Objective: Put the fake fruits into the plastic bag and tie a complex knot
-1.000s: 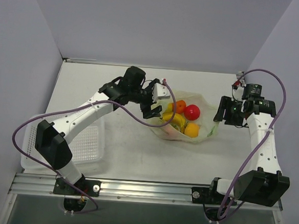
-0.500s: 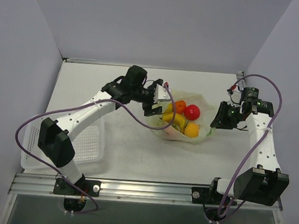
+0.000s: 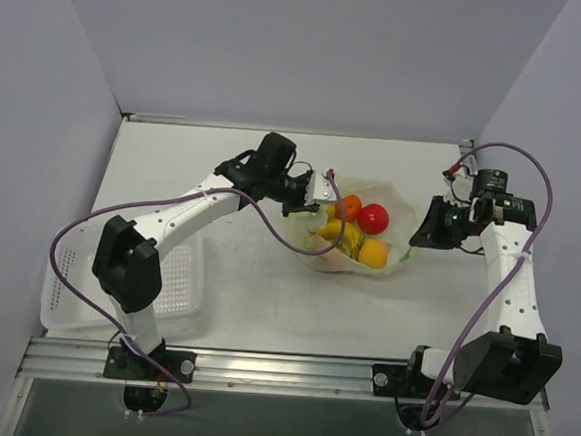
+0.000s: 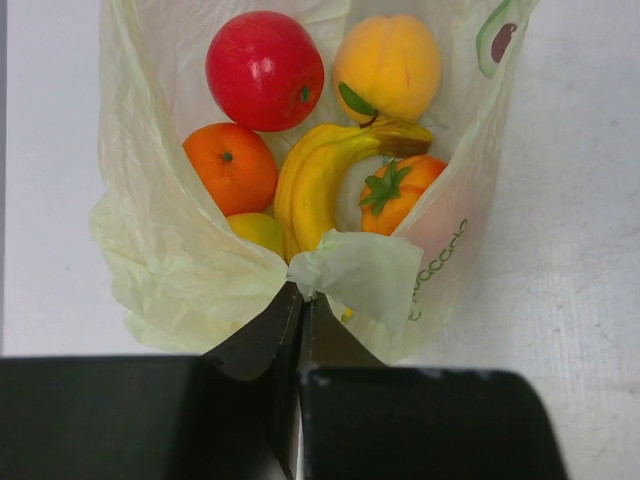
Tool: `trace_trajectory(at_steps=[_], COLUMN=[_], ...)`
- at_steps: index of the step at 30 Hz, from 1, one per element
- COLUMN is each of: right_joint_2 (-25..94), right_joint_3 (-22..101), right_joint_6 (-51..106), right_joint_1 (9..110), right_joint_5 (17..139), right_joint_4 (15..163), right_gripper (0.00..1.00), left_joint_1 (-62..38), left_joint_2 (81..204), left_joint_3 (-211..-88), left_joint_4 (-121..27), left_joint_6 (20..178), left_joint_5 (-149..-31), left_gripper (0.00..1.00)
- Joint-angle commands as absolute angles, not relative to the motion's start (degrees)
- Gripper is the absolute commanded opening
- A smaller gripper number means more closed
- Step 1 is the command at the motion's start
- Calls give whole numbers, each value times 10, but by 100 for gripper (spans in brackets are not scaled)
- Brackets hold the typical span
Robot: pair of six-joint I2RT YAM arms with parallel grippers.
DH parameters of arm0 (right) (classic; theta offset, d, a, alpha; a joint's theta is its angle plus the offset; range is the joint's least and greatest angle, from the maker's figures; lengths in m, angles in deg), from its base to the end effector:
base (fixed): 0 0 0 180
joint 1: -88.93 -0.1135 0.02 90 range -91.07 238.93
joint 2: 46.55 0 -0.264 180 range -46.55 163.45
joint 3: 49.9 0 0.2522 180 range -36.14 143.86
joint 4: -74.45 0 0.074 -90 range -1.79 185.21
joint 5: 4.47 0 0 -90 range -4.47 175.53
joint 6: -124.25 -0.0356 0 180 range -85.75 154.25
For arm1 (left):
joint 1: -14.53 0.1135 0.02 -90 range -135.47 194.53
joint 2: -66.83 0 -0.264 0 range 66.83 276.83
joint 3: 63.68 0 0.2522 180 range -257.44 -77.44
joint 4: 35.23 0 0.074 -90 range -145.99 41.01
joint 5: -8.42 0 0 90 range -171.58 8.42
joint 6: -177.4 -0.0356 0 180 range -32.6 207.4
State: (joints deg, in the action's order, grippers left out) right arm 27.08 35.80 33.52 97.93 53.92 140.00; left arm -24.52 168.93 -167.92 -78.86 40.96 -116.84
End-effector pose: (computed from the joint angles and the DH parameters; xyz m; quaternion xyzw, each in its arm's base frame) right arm 0.2541 -0.0214 0.3357 -0.0075 0.9177 0.2362 0.3193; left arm 0.3012 -0.2708 0.3128 0.6811 0.5537 -0.2503 0.4085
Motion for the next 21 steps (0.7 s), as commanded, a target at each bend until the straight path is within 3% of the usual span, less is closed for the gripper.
trace_trajectory(at_steps=[1, 8, 13, 16, 21], right_joint_2=[252, 294, 320, 322, 307], right_joint_3=[418, 608, 717, 668, 543], right_joint_6=[355, 343, 326, 330, 356], right_joint_1=[998, 1063, 1081, 1078, 1074], right_joint_5=[529, 484, 477, 454, 447], right_joint_4=[1418, 1418, 1418, 1416, 1402], right_gripper=[0, 0, 0, 0, 0], left_joint_1=[-240, -141, -55, -52, -54], left_joint_2=[1642, 1518, 1494, 1479, 1417], left_joint_3=[-1712, -1686, -1721, -1690, -1521], left_joint_4=[-780, -653, -572, -610, -613], left_joint_6=[447, 636, 746, 735, 698], left_joint_5=[-1208, -1230, -1261, -1279, -1276], left_gripper=[0, 0, 0, 0, 0])
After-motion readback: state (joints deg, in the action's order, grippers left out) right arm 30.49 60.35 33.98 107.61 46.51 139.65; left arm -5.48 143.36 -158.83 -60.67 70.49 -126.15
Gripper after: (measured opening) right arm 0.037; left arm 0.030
